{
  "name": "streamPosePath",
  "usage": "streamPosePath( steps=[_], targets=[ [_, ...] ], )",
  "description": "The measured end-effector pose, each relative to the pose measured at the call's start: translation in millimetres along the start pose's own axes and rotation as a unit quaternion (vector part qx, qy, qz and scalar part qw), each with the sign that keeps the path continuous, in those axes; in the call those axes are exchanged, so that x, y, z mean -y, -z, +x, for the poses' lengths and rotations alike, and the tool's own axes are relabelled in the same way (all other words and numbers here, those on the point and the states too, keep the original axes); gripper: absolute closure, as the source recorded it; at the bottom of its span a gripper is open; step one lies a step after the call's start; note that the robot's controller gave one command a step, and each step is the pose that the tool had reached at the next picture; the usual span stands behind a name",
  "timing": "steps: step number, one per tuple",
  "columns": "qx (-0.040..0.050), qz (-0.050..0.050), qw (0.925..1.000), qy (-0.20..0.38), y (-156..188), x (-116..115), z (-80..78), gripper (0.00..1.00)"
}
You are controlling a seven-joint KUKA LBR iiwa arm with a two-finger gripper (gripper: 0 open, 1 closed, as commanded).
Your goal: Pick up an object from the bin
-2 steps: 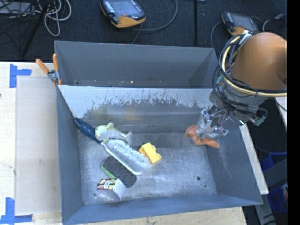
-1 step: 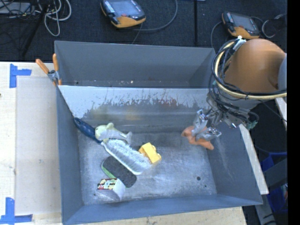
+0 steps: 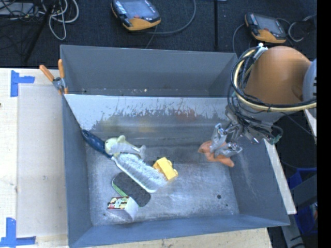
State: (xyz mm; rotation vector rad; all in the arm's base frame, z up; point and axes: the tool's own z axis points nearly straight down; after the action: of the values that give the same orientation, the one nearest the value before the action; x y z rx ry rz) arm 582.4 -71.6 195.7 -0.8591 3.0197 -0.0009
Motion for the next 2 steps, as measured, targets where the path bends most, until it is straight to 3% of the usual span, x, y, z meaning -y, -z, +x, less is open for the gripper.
streamPosePath(
  steps=[1, 2],
  targets=[
    [-0.0016, -0.003, 0.9904, 0.138, -12.0, 6.2, 0.4, 1.0],
    [-0.0009, -0.001, 0.9968, 0.079, -36.7, -36.0, -19.9, 1.0]
  ],
)
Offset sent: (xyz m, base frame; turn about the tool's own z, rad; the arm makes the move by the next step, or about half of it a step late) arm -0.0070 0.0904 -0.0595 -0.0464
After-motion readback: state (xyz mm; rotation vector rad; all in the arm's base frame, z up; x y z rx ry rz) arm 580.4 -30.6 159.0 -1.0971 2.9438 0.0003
